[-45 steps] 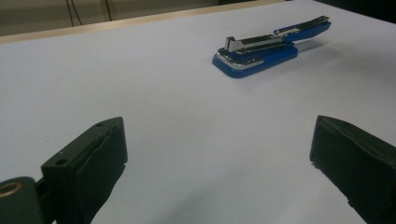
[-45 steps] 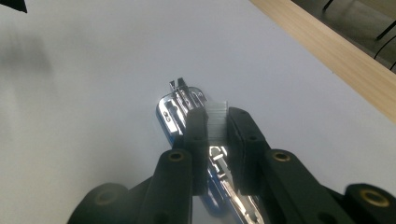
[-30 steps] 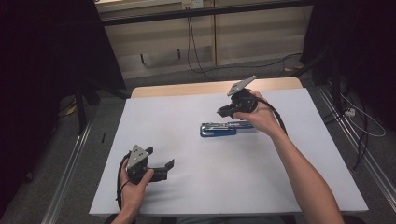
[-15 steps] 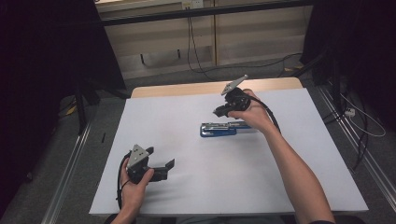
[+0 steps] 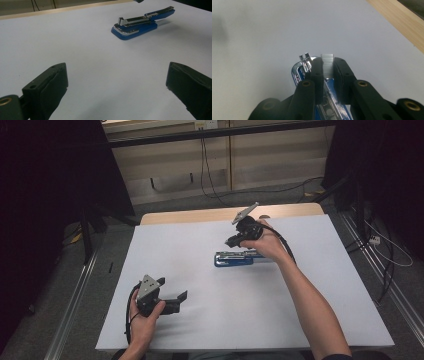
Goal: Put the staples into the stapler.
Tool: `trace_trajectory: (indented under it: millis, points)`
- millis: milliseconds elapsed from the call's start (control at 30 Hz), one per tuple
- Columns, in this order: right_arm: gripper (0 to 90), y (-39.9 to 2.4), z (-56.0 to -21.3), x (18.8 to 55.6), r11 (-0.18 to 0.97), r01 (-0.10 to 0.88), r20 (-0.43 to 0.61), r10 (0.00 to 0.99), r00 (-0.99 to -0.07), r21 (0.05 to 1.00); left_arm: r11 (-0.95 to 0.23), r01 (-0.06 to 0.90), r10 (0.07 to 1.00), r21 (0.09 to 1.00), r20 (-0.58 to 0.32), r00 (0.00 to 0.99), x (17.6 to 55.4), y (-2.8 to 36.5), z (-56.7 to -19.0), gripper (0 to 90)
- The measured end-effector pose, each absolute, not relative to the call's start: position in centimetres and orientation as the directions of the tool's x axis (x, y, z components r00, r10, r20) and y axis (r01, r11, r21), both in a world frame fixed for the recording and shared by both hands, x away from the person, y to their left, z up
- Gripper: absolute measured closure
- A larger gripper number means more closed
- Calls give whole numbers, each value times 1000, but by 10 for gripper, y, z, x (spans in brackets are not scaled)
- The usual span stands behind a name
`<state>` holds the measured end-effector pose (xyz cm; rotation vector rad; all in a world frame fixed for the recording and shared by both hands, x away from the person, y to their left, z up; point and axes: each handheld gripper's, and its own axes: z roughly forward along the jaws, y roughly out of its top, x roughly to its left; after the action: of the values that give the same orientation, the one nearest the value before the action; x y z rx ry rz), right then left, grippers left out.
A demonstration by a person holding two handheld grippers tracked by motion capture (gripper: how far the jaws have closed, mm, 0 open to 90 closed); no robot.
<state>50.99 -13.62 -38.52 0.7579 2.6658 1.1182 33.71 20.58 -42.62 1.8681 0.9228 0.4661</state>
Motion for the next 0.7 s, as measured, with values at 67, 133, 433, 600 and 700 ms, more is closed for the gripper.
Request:
trace_trajectory:
  millis: [67, 133, 433, 600, 700]
  points:
    - [792, -134, -386, 510, 599, 387, 49, 501, -864, 701, -248, 396, 765, 884, -73, 640, 337, 206, -426, 41]
    - [792, -131, -387, 510, 609, 367, 39, 483, -875, 703, -243, 397, 767, 885, -75, 638, 337, 206, -426, 42]
    - [792, -126, -392, 511, 630, 356, 28, 468, -883, 691, -247, 395, 764, 885, -73, 641, 337, 206, -426, 42]
    - [792, -121, -394, 512, 645, 344, 27, 448, -893, 683, -245, 397, 765, 885, -75, 640, 337, 206, -426, 42]
    - [792, -118, -395, 512, 654, 341, 27, 440, -898, 676, -241, 395, 765, 887, -77, 639, 337, 206, -426, 42]
